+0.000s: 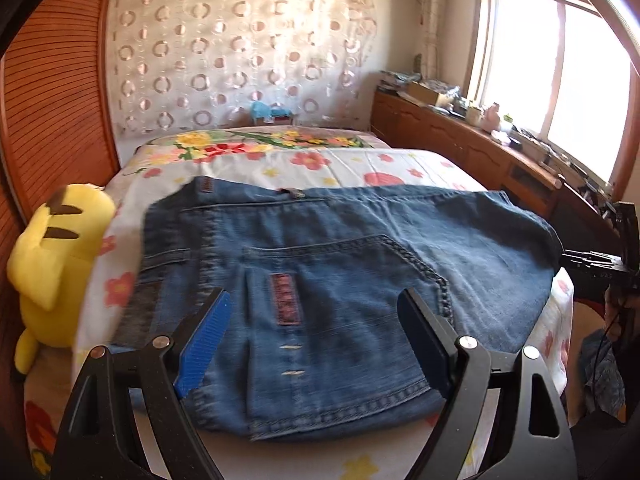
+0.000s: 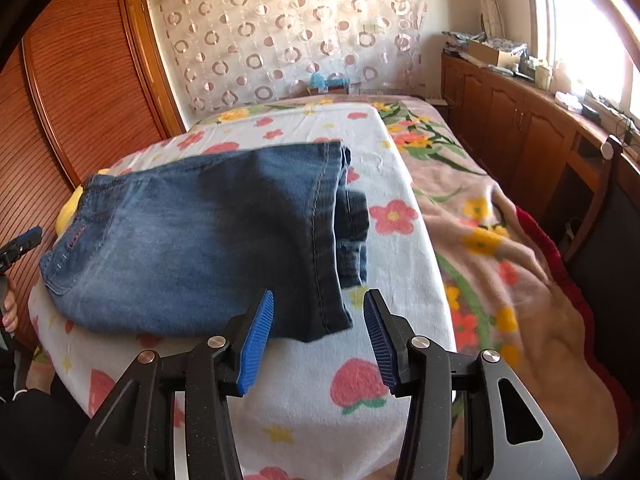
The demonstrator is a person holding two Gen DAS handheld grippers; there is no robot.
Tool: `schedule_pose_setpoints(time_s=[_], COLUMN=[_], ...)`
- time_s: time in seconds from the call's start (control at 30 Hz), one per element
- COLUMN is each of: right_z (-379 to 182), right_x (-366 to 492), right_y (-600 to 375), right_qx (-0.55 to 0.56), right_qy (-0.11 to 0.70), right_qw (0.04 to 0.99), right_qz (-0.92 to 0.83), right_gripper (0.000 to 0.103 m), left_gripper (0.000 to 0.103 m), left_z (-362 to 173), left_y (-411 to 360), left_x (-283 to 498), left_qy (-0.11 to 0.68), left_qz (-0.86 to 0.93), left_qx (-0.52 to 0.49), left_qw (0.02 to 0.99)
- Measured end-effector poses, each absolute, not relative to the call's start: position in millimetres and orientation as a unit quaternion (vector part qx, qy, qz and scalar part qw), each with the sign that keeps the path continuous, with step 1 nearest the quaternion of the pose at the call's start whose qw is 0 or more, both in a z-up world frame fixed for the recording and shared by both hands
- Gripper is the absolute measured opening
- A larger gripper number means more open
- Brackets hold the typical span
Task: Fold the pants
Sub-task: 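Open both grippers and release the straightened jeans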
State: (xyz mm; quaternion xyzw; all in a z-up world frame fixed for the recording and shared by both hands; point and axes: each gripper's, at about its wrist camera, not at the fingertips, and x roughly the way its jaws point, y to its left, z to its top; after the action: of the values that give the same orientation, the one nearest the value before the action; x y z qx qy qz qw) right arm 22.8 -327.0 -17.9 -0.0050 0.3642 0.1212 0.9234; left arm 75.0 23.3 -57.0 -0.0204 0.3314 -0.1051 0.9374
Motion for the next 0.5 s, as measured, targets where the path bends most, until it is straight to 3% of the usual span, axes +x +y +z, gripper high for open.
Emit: schedule_pose_setpoints(time_s=[0.5], right_z=[-33], right_x=[24], right_y=[-330], right_qx=[0.01], right_qy=[0.376], right_qw=[0.917], right_qz=[0.135], right_gripper=[0.049], left_gripper=[0.085], left_z=[-82], left_y=[-41], left_x=[95], left_qy=[0.369], left_qz=[-0.153], left_qx=[0.011], left_qw=[0.917])
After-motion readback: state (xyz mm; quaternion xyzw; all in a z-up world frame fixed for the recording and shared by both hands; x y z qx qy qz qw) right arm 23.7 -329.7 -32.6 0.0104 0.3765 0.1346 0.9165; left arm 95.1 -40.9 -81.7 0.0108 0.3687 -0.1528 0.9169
